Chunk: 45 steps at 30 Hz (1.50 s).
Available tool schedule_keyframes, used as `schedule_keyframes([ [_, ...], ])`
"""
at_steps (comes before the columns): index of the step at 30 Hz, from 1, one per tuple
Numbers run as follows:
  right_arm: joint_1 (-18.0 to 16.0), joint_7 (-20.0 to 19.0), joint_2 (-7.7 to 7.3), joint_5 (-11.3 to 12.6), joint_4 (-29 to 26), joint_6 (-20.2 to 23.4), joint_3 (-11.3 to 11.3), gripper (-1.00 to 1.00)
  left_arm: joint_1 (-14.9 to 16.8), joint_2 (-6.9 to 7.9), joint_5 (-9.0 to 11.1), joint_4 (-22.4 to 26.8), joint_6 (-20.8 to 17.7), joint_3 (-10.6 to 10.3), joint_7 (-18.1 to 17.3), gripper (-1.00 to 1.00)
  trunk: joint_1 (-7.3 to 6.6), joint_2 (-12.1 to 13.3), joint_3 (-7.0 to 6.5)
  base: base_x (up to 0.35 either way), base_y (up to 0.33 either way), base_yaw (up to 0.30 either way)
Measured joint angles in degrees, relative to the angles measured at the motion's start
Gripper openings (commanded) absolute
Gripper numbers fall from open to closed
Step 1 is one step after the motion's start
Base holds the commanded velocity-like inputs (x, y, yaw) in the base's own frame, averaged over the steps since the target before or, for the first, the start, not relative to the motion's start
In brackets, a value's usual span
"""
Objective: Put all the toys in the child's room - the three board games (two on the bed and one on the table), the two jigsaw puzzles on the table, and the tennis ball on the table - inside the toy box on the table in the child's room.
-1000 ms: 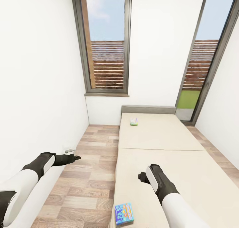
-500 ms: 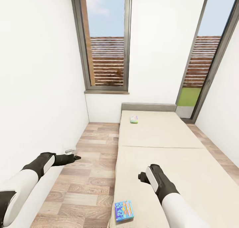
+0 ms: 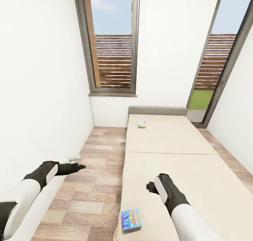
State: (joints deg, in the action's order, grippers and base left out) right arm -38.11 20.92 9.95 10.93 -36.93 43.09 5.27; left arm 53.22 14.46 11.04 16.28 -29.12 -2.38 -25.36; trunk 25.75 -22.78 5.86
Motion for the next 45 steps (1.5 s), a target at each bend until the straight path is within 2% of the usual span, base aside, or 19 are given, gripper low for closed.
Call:
schedule_keyframes([
  [33,0.01,0.49,0.0,-0.19,-0.08,-0.09,-0.36,1.0,0.0,-0.02,0.0,0.0,0.04,0.17,-0.02,1.0,0.0,-0.01,3.14,0.0,0.0,0.0],
  [36,0.01,0.53,0.0,-0.18,-0.08,-0.1,-1.29,1.0,0.0,-0.05,0.0,0.0,0.04,0.2,0.0,1.0,0.0,-0.01,3.42,0.0,0.0,0.0],
  [40,0.01,0.62,0.02,-0.21,-0.09,-0.34,-4.58,1.0,0.0,-0.08,0.0,0.0,0.04,0.22,0.0,1.0,0.0,-0.01,3.8,0.0,0.0,0.0],
  [45,0.01,0.58,0.05,-0.26,-0.1,-0.59,-6.82,1.0,0.01,-0.09,0.0,0.0,0.05,0.23,-0.03,1.0,0.0,-0.01,4.28,0.0,0.0,0.0],
])
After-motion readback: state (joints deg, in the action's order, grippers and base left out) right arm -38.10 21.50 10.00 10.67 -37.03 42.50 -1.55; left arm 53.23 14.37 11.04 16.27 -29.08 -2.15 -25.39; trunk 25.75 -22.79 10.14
